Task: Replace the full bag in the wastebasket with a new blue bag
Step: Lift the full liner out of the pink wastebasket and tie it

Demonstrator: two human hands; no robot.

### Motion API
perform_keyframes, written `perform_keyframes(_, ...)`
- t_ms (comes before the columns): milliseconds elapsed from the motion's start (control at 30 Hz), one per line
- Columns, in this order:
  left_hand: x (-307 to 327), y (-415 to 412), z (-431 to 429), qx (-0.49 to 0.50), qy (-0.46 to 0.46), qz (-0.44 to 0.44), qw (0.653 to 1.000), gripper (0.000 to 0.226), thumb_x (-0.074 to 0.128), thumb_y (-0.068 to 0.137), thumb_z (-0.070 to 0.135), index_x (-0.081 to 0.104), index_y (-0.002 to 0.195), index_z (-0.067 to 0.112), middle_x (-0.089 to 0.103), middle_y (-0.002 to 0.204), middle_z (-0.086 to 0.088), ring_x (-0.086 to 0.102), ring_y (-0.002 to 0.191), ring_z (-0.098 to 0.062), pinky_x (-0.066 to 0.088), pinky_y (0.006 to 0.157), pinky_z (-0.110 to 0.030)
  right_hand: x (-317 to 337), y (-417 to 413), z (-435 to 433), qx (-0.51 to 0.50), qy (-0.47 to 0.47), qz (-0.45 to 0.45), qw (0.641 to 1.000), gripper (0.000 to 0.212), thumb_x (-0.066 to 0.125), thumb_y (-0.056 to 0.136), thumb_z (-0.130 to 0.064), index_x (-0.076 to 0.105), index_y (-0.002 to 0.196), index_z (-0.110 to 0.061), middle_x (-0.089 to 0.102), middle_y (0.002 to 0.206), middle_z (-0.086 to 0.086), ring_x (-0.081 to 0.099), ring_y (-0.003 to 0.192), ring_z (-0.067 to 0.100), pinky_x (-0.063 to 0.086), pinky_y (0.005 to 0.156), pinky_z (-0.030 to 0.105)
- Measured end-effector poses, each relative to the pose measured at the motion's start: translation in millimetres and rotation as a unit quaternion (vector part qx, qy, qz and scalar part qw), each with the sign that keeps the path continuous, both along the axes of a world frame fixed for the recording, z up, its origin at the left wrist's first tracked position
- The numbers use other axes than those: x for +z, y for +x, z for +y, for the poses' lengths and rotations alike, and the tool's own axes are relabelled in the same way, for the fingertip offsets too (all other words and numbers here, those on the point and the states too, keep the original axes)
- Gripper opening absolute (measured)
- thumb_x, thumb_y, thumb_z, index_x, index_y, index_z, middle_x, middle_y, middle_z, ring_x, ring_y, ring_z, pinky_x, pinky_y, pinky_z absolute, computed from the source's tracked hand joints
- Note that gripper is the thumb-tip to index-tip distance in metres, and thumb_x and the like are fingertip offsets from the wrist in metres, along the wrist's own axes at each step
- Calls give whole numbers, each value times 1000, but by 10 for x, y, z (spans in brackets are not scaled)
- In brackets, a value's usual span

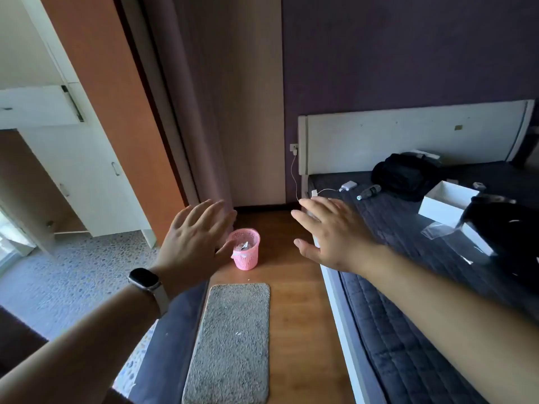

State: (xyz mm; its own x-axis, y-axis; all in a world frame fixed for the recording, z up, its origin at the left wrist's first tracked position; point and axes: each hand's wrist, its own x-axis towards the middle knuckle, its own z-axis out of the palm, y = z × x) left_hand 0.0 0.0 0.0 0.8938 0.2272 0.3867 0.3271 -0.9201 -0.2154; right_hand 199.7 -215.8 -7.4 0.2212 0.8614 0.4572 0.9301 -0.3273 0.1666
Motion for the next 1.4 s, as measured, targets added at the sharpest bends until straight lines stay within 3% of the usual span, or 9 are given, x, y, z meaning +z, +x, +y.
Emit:
perform_keyframes(200,-232,393,393,-7,-19,-2,1000,59,35,90,55,49,138,25,48,145,-9,44,134,-30,32,109,-49,-149,317,402,-11,-7,13,1000,55,46,85,-50,59,124,-13,56,130,15,52,118,37,43,96,49)
perform_keyframes(667,-483,1295,2361,-40,-71,-23,996,55,44,88,52,51,134,22,50,143,-9,44,133,-31,34,107,-50,-209,1022,2283,-57,-49,24,997,54,43,86,-50,57,126,-16,54,134,12,49,122,34,41,98,47)
perform_keyframes(900,-563,1810,2750,-69,-85,-25,994,55,41,90,50,51,136,20,51,142,-9,45,132,-31,36,107,-48,-271,1438,2681,-69,-43,36,996,51,47,85,-49,57,124,-17,54,132,10,49,121,32,42,97,47)
perform_keyframes(1400,-759,3887,3253,-24,-64,29,997,56,39,90,53,52,134,21,52,141,-7,48,131,-30,39,106,-49,-687,3663,3353,-20,-26,50,998,52,45,85,-49,59,123,-16,57,130,10,52,116,31,41,95,44)
